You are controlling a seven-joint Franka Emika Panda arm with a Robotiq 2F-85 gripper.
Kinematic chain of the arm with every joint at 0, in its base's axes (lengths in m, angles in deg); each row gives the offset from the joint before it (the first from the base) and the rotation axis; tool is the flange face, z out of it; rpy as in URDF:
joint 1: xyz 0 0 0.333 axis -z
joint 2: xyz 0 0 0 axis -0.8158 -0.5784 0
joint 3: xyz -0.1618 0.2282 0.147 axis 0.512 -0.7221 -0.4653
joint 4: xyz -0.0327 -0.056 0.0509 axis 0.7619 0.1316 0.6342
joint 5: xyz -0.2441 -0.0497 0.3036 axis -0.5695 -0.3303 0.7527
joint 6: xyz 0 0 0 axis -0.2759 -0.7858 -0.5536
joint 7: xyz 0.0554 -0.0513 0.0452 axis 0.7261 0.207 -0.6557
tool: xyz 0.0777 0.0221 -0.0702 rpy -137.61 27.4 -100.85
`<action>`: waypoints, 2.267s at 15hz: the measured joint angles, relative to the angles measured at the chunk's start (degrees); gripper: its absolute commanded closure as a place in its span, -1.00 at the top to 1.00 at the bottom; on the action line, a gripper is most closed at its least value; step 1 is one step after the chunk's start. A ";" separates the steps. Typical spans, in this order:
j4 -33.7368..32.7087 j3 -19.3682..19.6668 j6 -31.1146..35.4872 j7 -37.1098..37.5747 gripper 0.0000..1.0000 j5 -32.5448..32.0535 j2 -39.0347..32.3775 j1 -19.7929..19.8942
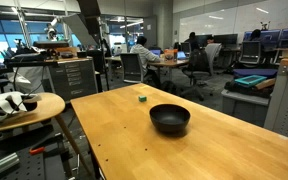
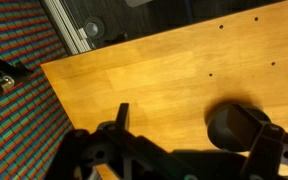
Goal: Put the green block in the black bowl
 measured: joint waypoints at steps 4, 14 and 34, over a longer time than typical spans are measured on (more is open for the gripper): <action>-0.37 0.00 0.02 0.00 1.00 0.00 0.19 0.00; -0.37 0.00 0.02 0.00 1.00 0.00 0.19 0.00; -1.28 -8.93 5.83 13.36 1.00 3.96 -12.20 -6.48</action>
